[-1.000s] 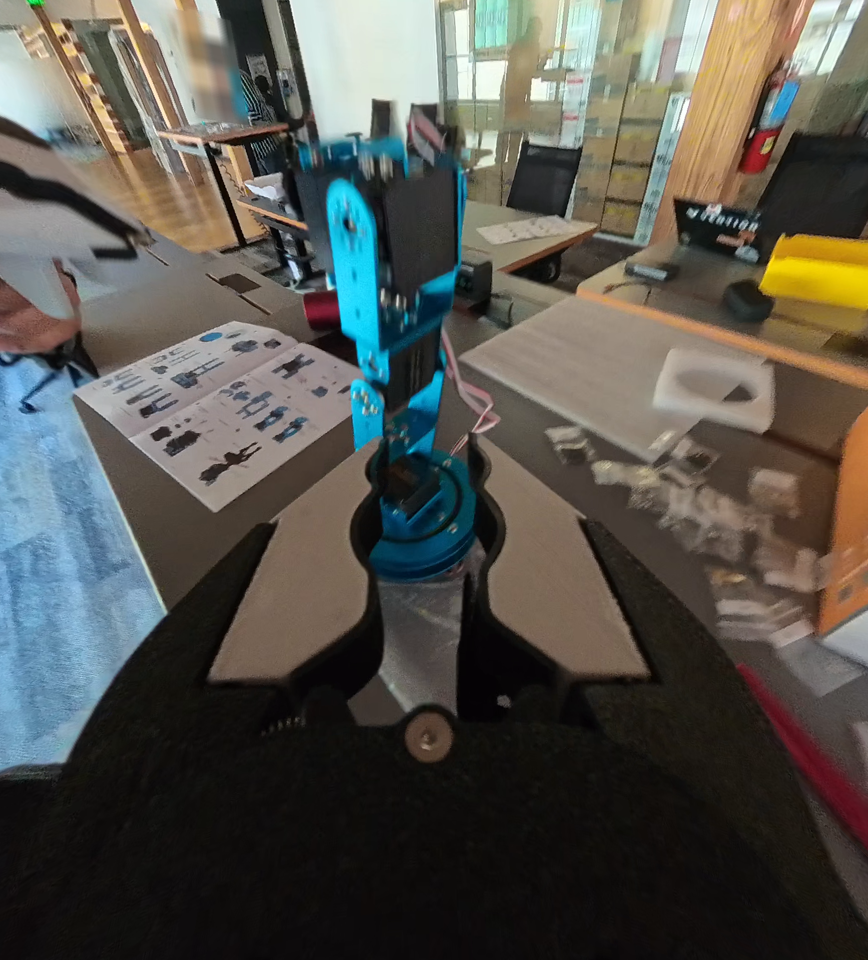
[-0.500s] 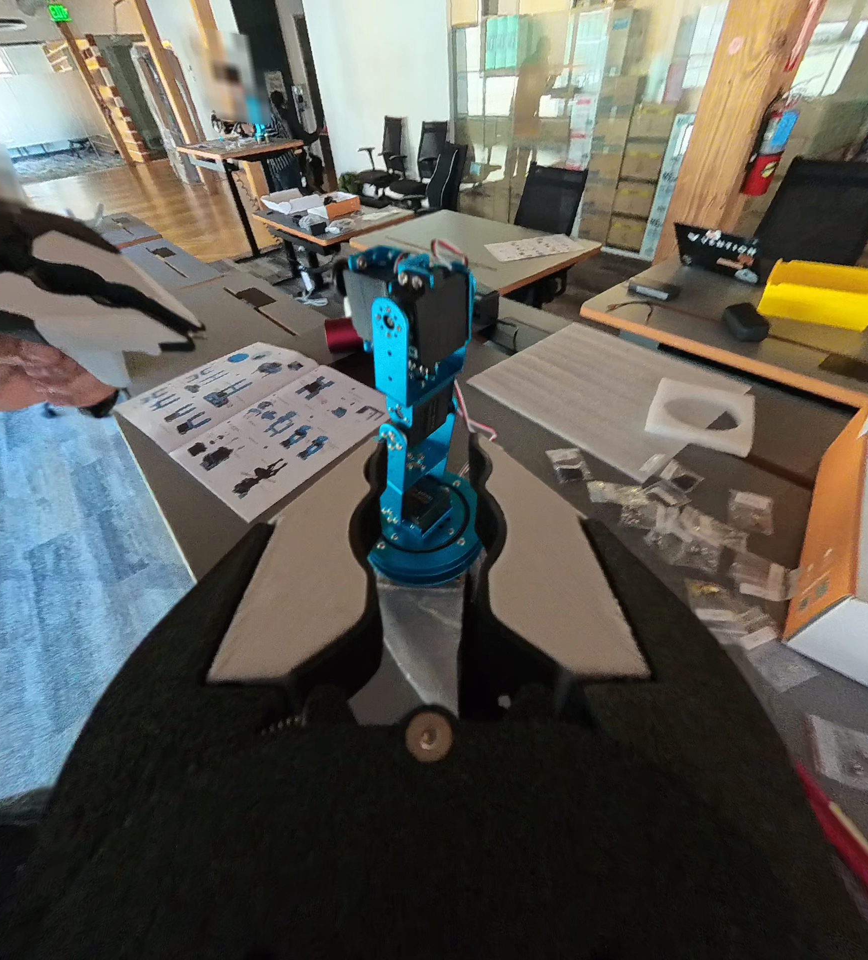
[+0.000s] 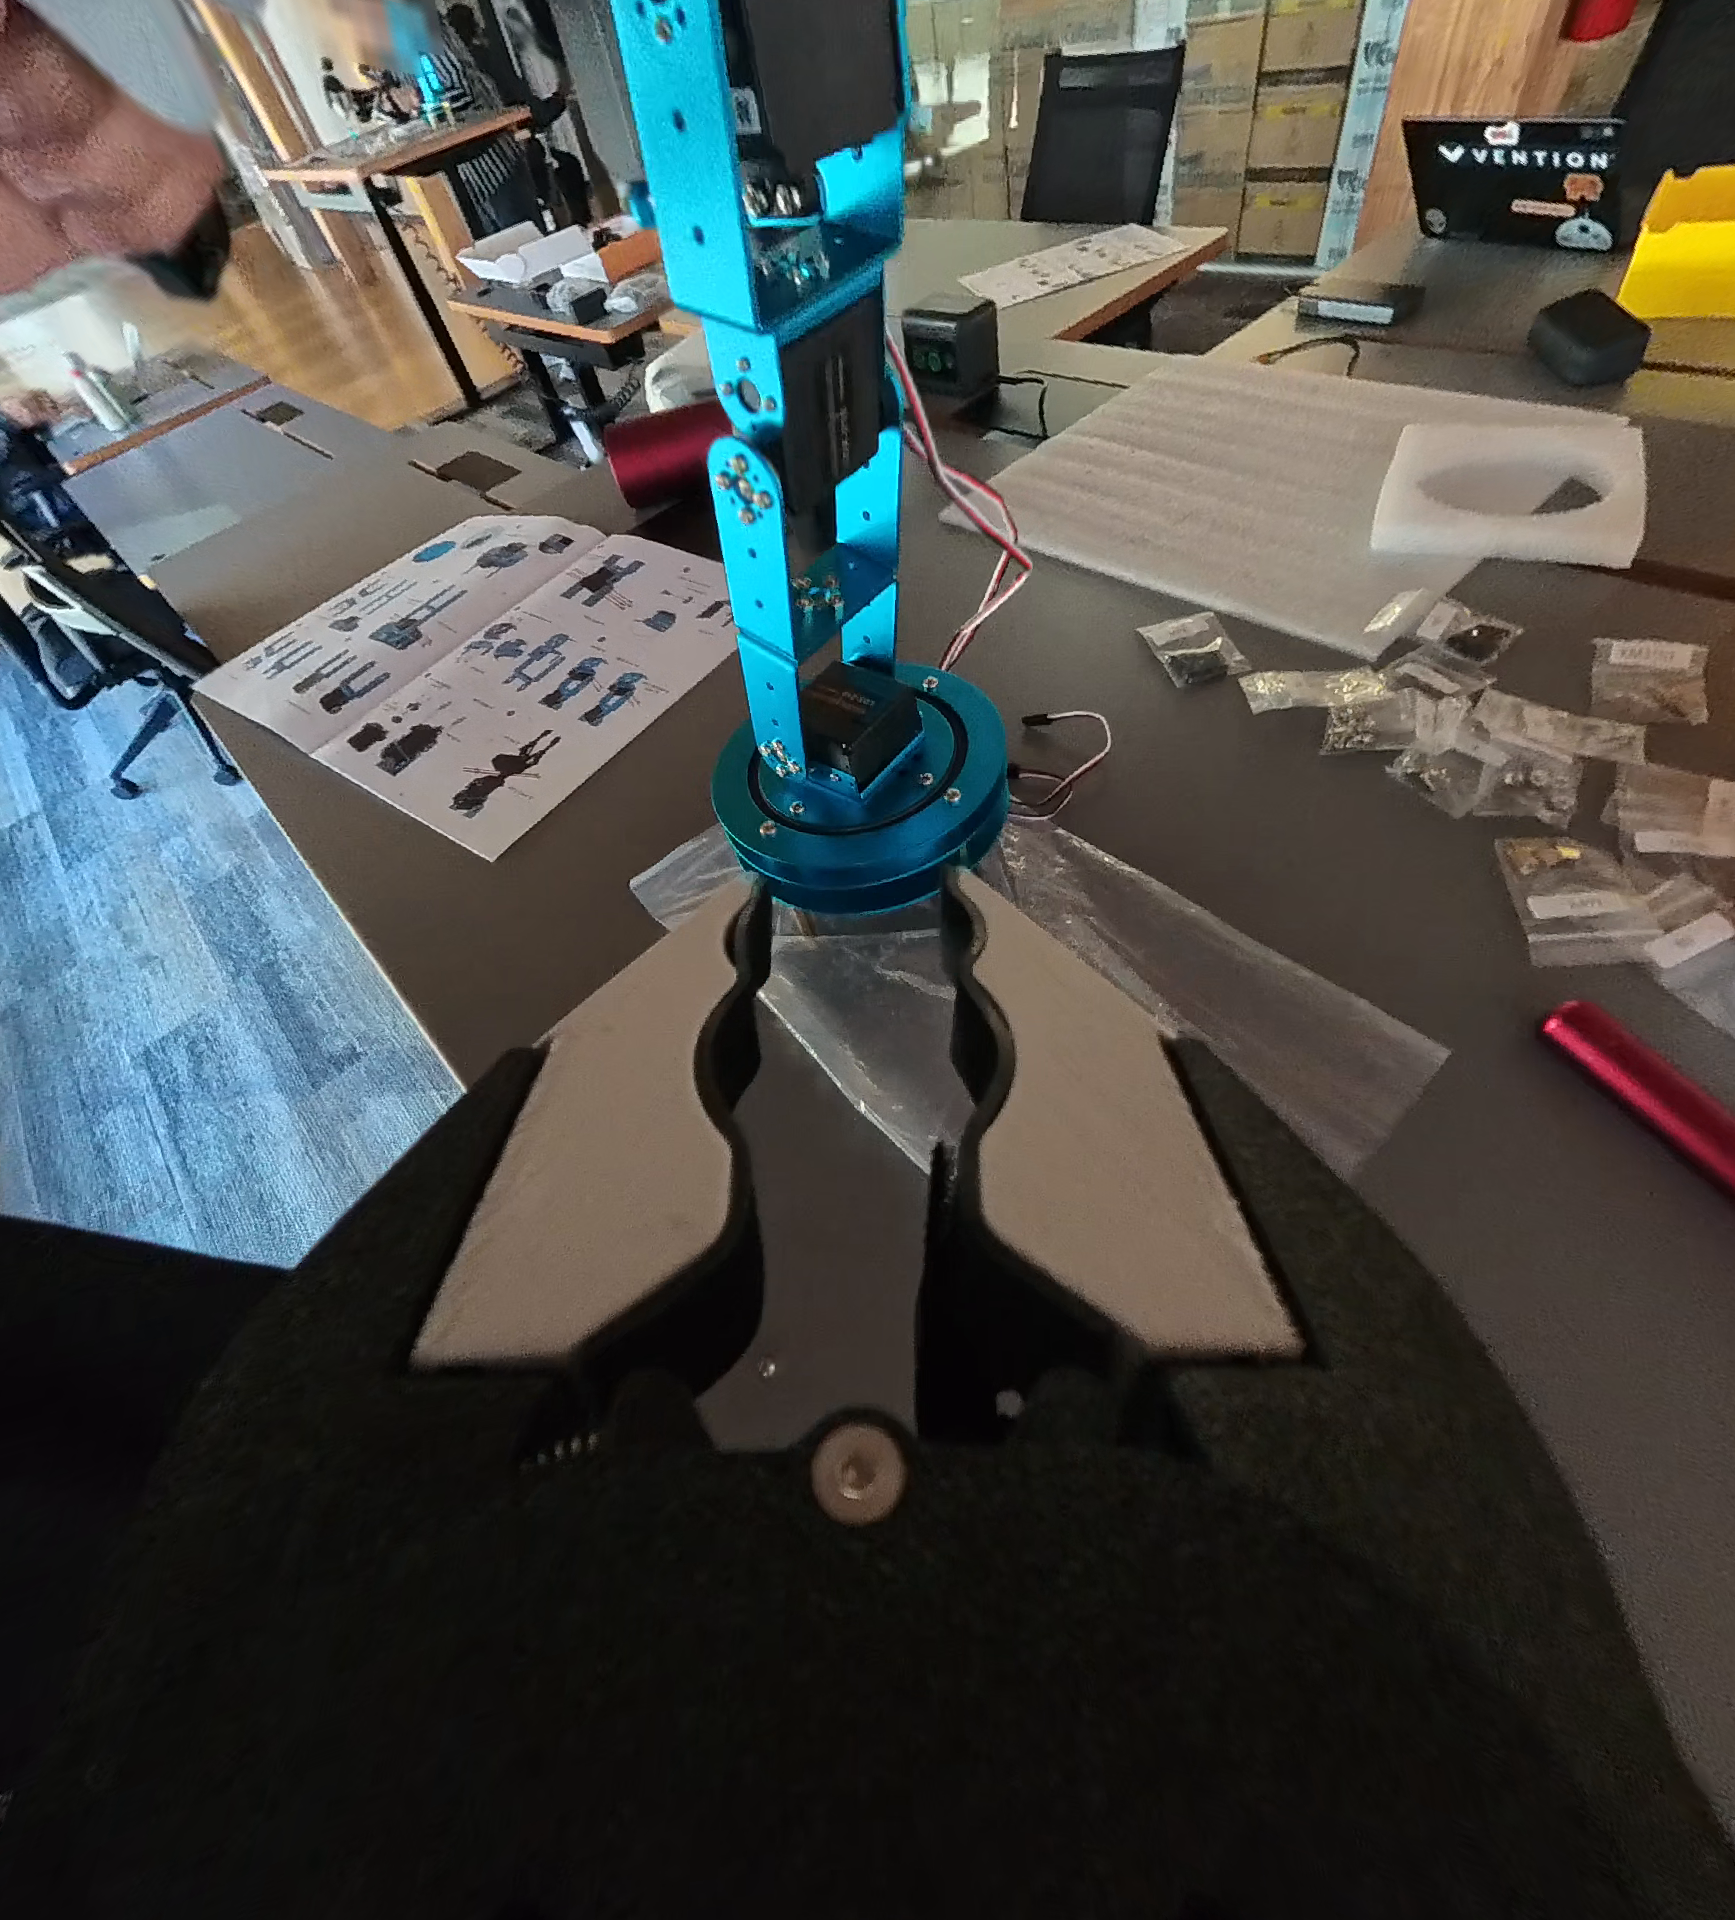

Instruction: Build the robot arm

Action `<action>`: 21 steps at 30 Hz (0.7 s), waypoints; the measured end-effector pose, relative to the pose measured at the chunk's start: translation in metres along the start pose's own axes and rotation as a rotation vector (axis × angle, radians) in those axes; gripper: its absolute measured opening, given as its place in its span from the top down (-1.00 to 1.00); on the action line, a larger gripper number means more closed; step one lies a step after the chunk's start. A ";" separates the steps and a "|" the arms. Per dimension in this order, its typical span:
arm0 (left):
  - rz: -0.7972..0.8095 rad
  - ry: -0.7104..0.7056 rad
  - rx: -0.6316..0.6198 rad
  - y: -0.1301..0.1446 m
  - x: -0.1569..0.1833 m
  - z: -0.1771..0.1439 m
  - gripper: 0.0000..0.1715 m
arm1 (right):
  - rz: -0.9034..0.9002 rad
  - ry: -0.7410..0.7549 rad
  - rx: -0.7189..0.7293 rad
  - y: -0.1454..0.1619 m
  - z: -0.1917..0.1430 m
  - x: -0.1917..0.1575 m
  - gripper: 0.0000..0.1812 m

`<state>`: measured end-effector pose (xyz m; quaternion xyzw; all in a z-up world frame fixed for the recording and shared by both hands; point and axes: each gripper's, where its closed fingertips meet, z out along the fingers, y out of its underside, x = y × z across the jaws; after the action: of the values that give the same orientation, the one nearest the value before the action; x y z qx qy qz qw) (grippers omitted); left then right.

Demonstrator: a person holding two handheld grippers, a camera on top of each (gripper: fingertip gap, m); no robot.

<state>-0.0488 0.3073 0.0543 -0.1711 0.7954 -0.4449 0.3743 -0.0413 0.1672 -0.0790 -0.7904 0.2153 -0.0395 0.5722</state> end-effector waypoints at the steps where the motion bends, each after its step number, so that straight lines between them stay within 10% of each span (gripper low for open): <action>1: 0.039 -0.005 -0.004 -0.002 -0.006 0.004 0.95 | 0.010 0.005 -0.002 0.003 0.002 0.000 0.66; 21: 0.233 0.277 -0.063 0.025 -0.036 0.011 0.95 | 0.054 0.059 0.037 -0.003 0.025 -0.003 0.67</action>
<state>-0.0155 0.3363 0.0456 -0.0265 0.8673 -0.3927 0.3047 -0.0350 0.1914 -0.0846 -0.7721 0.2525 -0.0515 0.5809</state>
